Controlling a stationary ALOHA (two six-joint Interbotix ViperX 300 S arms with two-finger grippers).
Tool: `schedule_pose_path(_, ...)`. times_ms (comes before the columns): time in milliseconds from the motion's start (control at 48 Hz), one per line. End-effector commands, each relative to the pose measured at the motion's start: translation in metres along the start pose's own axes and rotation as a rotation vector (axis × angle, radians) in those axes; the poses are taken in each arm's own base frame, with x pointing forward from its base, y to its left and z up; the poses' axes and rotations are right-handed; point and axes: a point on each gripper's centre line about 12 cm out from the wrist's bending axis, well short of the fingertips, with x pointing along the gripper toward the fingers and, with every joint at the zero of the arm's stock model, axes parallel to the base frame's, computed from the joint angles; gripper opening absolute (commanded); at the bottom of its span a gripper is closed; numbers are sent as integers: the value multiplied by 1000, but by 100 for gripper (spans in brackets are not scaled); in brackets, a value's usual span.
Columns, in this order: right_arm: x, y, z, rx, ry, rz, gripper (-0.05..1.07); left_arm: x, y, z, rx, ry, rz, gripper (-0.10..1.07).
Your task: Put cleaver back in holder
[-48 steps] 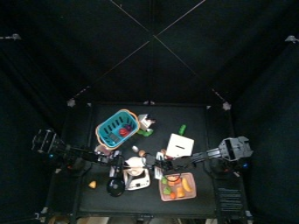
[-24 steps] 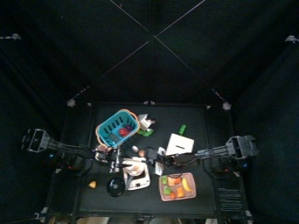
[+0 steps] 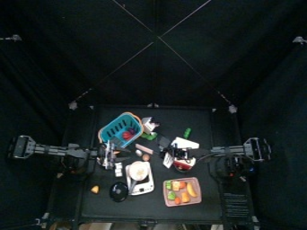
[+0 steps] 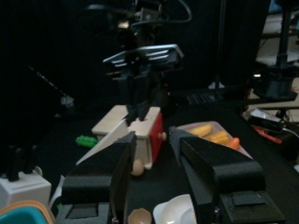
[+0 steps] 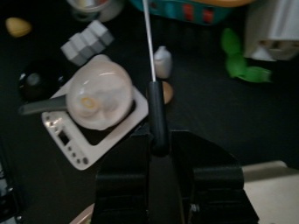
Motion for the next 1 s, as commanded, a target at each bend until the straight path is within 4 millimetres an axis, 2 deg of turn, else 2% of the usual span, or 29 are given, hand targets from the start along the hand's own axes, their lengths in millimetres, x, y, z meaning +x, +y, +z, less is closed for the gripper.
schedule_pose_path(0, -22, -12, 24, 62, -34, -25, 40, -6, 9, 15, 7, -62, 38, 76)
schedule_pose_path(125, -28, -24, 42, 109, -36, -63, 40, -15, 16, 21, 17, -87, 71, 76)
schedule_pose_path(354, -53, -44, 74, 187, -18, -155, 40, -22, 16, 16, 19, -65, 77, 76)
schedule_pose_path(604, -71, -50, 98, 141, 18, -200, 40, -23, 14, 11, 14, -49, 69, 76)
schedule_pose_path(750, -61, -52, 106, 117, 98, -171, 40, -23, 13, 11, 13, -48, 63, 76)
schedule_pose_path(979, -37, -78, 105, 99, 287, -192, 40, -26, 11, 5, 7, -33, 57, 76)
